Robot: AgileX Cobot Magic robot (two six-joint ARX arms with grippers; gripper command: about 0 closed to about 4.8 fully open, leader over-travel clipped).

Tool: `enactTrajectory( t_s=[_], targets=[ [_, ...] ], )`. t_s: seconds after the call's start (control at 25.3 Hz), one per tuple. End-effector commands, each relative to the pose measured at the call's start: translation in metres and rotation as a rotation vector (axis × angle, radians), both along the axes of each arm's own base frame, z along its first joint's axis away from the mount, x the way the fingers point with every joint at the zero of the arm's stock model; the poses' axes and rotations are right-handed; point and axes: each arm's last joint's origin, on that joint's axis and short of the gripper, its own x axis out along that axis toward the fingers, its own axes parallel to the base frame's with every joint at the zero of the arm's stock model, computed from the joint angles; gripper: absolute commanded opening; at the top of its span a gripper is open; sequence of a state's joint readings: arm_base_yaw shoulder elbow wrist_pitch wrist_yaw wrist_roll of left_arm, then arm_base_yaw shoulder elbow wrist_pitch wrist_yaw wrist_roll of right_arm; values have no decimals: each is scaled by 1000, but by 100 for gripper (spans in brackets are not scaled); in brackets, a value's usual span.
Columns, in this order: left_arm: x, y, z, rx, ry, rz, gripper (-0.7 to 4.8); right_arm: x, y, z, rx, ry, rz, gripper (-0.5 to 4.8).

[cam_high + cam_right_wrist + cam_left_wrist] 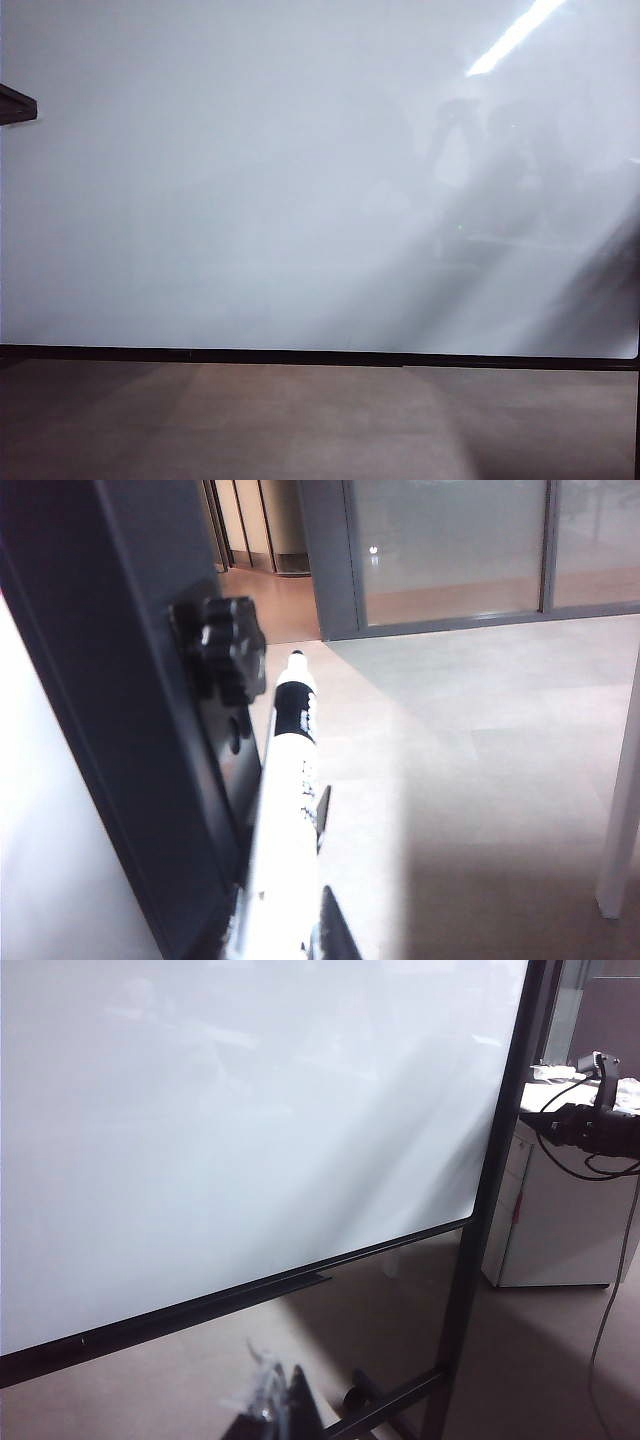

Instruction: Reach to the right to find the marker pen, pick it up, and write the number 17 on the whiteboard.

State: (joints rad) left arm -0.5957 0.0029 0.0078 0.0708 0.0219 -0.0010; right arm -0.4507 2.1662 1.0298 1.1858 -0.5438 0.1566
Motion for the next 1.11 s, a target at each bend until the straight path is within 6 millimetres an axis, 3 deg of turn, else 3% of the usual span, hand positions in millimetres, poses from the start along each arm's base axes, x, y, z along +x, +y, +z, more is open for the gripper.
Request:
enactTrajectory(
  t_s=[0.04,0.16,0.24,0.36,0.4,0.55,0.59,0.63,0.71,0.79,0.91,0.99,1.11],
  targets=[
    [0,0,1,-9,-8,-1,-5,0,-1,5,-12,-25,-6,-2],
    [0,0,1,-9,-8,-1,-5,-3,-8,18,-3,-105,-99,-3],
    [0,0,1,-9,-8,-1,-5,-14,-19,46,34,-192,-150,-3],
    [0,0,1,-9,-8,0,-5,-36,-27,95,34,-282,-194,-5],
    [0,0,1,-10,-8,-1,-5,-48,-27,122,34,-299,-242,-5],
    [0,0,0,-2,3,0,-5,-101,-7,213,16,-383,-344,-5],
    [0,0,-7,37,60,-3,-5,-125,9,242,9,-401,-343,-5],
    [0,0,-11,62,98,-2,-5,-142,21,259,6,-411,-336,-5],
    [0,0,-12,70,110,3,-5,-167,53,284,13,-419,-286,-5],
    [-1,1,5,-1,5,1,-5,-183,97,300,45,-431,-164,-5],
    [-11,8,48,-53,-71,3,-5,-179,161,303,142,-438,-20,-5],
    [-16,11,74,-38,-51,4,-5,-171,200,298,159,-408,-20,-5],
    [-16,12,119,-60,-79,25,-5,-153,240,295,162,-357,71,-5]
  ],
)
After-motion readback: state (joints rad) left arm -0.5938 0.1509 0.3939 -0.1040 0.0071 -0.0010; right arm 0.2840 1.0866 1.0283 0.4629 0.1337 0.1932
